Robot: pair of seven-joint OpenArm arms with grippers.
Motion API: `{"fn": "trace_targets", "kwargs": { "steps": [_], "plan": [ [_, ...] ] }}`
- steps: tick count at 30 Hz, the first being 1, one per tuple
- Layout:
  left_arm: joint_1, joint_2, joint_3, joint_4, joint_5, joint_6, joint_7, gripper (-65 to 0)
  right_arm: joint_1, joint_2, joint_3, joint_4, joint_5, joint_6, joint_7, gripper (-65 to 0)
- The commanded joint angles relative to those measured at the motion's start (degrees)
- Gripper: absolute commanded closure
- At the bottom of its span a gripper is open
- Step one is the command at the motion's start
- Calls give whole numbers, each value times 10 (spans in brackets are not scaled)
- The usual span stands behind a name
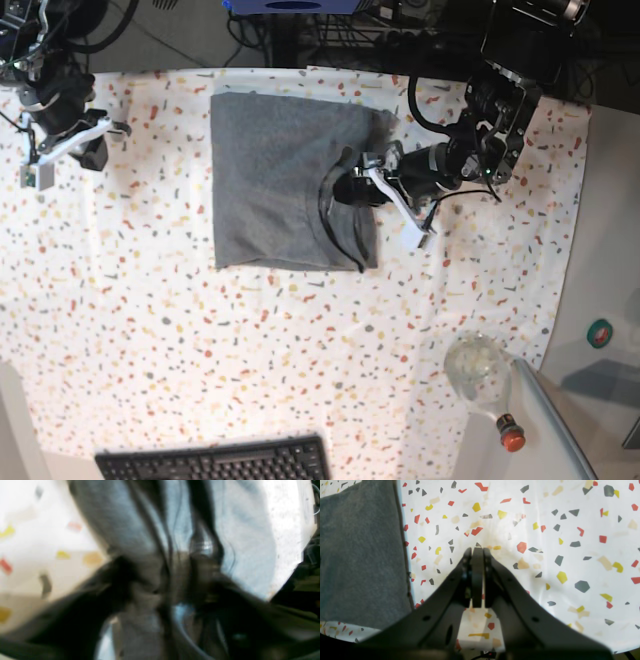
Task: Layout the t-shirt on the table in an organized manner, then fold the t-shirt properly
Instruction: 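Smooth the folded shirt with the left gripper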
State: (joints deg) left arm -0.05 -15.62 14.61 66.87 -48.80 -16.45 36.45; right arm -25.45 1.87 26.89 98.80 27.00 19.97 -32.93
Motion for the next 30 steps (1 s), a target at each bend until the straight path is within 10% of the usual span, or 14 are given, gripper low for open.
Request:
{"fn": "trace_targets", "kwargs": {
  "steps": [1,3,12,19,30],
  "plan": [
    [0,-4,0,2,8,3,18,-145,-1,4,4,8,6,2,12,0],
    [-5,-5,0,2,10,3,18,0,-1,4,3,8,6,2,12,0],
    [-76,-13,44,3,154,1,79,0,1,4,1,8,6,2,12,0],
    [-189,-10,261,6,386,1,93,0,10,4,0,8,6,2,12,0],
    [-242,95,413,1,578,1,8,0,18,3,1,7,6,2,12,0]
  ]
}}
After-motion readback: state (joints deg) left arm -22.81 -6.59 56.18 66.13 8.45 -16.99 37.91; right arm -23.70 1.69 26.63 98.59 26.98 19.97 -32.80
